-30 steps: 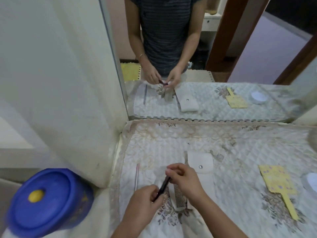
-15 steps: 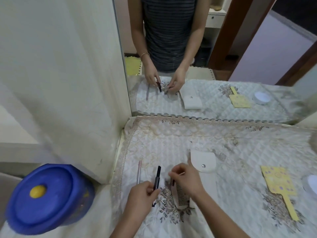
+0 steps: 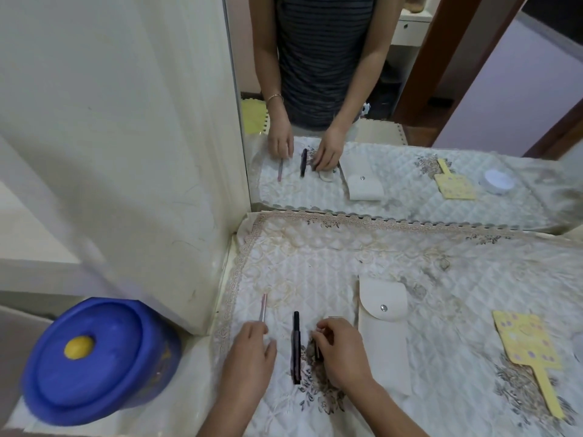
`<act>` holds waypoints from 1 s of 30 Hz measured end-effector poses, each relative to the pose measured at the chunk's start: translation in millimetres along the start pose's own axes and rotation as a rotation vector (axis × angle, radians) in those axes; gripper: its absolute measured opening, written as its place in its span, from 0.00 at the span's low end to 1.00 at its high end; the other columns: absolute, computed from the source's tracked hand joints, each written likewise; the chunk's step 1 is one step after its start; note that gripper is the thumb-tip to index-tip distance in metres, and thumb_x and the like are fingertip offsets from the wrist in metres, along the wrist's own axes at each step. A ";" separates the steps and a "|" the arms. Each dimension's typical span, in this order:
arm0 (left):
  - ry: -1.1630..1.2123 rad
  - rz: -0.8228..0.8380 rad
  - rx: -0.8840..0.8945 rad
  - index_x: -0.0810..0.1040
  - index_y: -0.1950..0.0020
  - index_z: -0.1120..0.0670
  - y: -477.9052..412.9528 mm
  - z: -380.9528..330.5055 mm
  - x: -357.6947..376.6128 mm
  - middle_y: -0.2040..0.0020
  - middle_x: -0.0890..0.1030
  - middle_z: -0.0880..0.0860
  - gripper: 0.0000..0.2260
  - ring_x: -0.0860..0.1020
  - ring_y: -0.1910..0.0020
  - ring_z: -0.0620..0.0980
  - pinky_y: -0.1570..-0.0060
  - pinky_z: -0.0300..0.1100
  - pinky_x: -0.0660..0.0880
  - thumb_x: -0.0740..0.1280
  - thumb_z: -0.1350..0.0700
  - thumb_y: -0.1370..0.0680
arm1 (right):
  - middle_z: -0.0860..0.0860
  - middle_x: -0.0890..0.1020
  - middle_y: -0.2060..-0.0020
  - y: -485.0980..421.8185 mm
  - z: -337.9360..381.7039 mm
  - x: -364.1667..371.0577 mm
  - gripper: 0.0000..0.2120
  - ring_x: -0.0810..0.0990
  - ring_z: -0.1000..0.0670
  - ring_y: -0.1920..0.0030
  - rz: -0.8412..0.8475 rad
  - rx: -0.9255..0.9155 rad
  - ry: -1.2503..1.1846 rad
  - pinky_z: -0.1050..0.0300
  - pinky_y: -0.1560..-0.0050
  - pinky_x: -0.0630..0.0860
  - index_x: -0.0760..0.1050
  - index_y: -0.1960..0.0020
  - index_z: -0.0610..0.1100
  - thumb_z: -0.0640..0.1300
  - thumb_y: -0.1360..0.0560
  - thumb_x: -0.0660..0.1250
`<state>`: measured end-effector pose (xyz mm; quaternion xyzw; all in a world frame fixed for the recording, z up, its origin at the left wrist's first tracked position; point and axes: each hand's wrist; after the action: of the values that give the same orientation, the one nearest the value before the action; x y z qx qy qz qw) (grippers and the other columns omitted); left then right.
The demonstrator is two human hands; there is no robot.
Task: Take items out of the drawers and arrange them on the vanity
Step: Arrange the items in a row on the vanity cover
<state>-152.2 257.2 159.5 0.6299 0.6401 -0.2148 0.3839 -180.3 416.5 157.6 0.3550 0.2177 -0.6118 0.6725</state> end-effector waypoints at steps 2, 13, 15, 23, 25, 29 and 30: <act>-0.095 0.018 -0.034 0.65 0.53 0.53 -6.0 3.6 -4.3 0.53 0.69 0.52 0.07 0.74 0.51 0.53 0.53 0.43 0.70 0.61 0.52 0.23 | 0.54 0.74 0.55 0.9 1.0 -4.1 0.09 0.72 0.56 0.56 0.001 0.022 -0.028 0.75 0.58 0.66 0.77 0.46 0.42 0.43 0.24 0.63; 0.125 -0.058 0.146 0.78 0.54 0.50 6.0 -14.8 -18.9 0.65 0.72 0.44 0.02 0.72 0.64 0.45 0.62 0.33 0.69 0.67 0.55 0.26 | 0.49 0.82 0.64 -5.8 48.1 -25.7 0.01 0.82 0.54 0.62 0.146 0.236 -0.771 0.65 0.60 0.76 0.78 0.55 0.45 0.42 0.27 0.68; 0.186 -0.060 0.167 0.80 0.54 0.50 13.2 -20.2 -21.4 0.65 0.73 0.44 0.03 0.74 0.62 0.46 0.63 0.33 0.69 0.69 0.55 0.27 | 0.46 0.82 0.68 -4.2 56.0 -33.3 0.04 0.81 0.55 0.69 0.155 0.260 -0.925 0.67 0.66 0.77 0.78 0.60 0.42 0.37 0.27 0.67; 0.374 -0.027 0.086 0.82 0.57 0.49 25.1 -32.9 -32.3 0.65 0.78 0.43 0.04 0.76 0.57 0.32 0.62 0.24 0.70 0.71 0.58 0.28 | 0.49 0.81 0.72 8.1 59.6 -46.7 0.05 0.80 0.55 0.71 0.048 0.253 -0.998 0.69 0.67 0.77 0.78 0.62 0.41 0.36 0.27 0.68; 0.369 -0.019 0.096 0.83 0.56 0.51 22.6 -35.1 -34.4 0.64 0.79 0.43 0.03 0.76 0.55 0.34 0.62 0.24 0.70 0.71 0.57 0.28 | 0.49 0.81 0.72 12.2 59.1 -44.8 0.05 0.79 0.55 0.70 0.031 0.268 -1.020 0.67 0.66 0.77 0.78 0.61 0.40 0.36 0.27 0.67; 0.274 0.110 0.017 0.82 0.59 0.48 29.4 -25.7 -33.0 0.67 0.80 0.44 0.04 0.78 0.64 0.40 0.61 0.29 0.72 0.69 0.56 0.27 | 0.50 0.81 0.74 1.8 50.5 -70.7 0.08 0.77 0.54 0.71 -0.139 0.314 -1.196 0.66 0.67 0.76 0.78 0.62 0.39 0.35 0.25 0.64; 0.311 0.110 -0.056 0.80 0.64 0.46 32.4 -18.2 -32.6 0.71 0.80 0.44 0.08 0.78 0.68 0.38 0.64 0.28 0.71 0.70 0.57 0.27 | 0.51 0.81 0.75 -6.1 44.6 -87.9 0.10 0.77 0.56 0.72 -0.205 0.294 -1.220 0.68 0.68 0.76 0.78 0.63 0.40 0.35 0.24 0.63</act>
<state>-127.6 253.8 202.3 0.6786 0.6621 -0.0753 0.3089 -206.4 442.1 249.3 0.0086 -0.2578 -0.7889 0.5578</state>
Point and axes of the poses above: each hand's wrist, its own y-axis away from the middle knuckle, its own x-axis out of the palm, z = x × y
